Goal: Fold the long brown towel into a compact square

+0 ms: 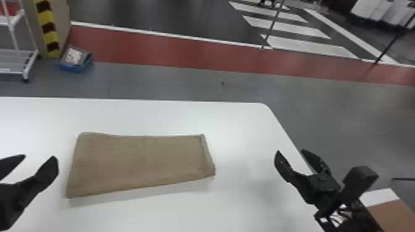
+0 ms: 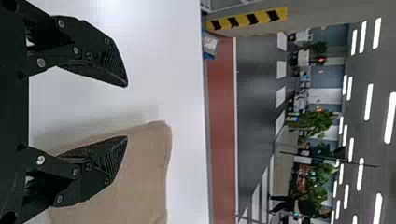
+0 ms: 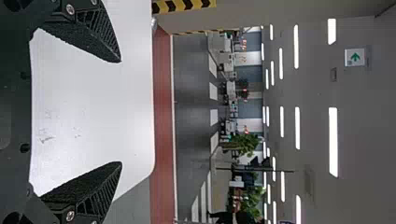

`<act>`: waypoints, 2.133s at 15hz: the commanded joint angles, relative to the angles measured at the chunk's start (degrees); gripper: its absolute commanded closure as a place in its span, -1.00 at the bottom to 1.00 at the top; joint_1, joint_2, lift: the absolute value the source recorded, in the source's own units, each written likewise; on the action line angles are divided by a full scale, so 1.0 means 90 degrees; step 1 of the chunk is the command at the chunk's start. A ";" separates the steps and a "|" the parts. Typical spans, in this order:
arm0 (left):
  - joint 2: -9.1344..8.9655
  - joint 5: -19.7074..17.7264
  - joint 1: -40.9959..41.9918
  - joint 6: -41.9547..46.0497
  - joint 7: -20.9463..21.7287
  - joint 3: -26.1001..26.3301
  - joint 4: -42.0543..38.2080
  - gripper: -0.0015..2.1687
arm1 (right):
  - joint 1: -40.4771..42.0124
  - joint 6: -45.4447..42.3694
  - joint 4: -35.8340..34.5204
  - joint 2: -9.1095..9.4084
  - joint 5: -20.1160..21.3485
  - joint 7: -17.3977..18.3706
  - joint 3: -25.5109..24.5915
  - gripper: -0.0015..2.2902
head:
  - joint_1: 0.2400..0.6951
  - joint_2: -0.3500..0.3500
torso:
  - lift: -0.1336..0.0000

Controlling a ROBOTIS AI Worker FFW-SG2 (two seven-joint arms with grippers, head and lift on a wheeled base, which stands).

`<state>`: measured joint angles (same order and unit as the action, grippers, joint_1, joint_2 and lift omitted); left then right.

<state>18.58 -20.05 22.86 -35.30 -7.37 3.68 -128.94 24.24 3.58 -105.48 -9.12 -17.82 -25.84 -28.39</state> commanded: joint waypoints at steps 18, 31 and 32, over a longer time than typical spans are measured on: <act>-0.0063 -0.0028 -0.2023 0.0021 0.1365 0.1017 0.2539 0.69 | -0.1834 0.3172 0.0246 -0.0100 0.1267 -0.0225 0.1982 -0.88 | 1.00 -0.44 | -0.87; -0.0180 -0.0057 -0.2081 -0.0018 0.1268 0.1105 0.2725 0.69 | -0.2411 0.3777 0.0793 -0.0042 0.1306 -0.0049 0.2510 -0.64 | 1.00 -0.36 | -0.87; -0.0170 -0.0057 -0.2071 -0.0018 0.1277 0.1105 0.2715 0.69 | -0.2459 0.3992 0.0793 -0.0052 0.1325 -0.0049 0.2598 -0.54 | 1.00 -0.34 | -0.87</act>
<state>16.98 -20.54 4.14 -35.47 4.10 13.62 -104.45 2.61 37.58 -98.38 -9.59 -6.01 -26.27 -5.82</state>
